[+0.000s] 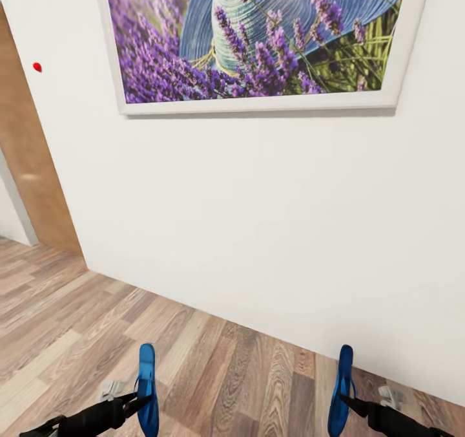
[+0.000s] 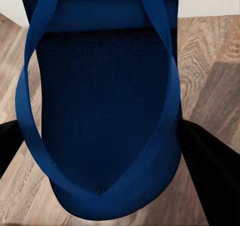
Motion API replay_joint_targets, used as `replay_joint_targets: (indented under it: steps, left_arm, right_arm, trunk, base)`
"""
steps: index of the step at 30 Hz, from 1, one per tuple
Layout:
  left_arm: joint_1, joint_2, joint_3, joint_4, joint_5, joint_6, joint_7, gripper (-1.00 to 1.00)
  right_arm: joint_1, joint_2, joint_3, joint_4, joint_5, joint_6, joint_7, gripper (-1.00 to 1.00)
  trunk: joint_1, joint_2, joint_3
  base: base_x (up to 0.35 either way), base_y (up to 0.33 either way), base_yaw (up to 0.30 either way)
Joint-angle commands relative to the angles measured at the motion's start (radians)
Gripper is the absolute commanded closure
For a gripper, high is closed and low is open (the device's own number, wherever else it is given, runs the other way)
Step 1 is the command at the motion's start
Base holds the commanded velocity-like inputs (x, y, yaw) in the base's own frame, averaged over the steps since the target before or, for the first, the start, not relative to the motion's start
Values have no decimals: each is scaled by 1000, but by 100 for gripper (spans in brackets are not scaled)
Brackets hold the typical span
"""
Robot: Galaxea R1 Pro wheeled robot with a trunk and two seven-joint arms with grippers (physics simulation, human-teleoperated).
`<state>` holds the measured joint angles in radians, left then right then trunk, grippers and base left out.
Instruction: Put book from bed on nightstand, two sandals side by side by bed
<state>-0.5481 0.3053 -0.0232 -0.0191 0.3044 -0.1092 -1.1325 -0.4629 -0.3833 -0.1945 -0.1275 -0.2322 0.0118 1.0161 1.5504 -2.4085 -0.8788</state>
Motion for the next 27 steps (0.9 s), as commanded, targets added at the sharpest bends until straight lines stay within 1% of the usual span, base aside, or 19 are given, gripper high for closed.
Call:
replay_joint_targets:
  steps: [1,27]
  left_arm:
    - [-1,0,0,1,1,-10,-1,100]
    - [-1,-1,0,1,1,-10,-1,100]
  right_arm:
    - [0,0,-8,0,2,2,4,100]
    - [0,0,-8,0,2,2,4,100]
  trunk:
    - [0,0,-1]
    - [0,0,-1]
  base:
    - [0,0,292]
    - [0,0,292]
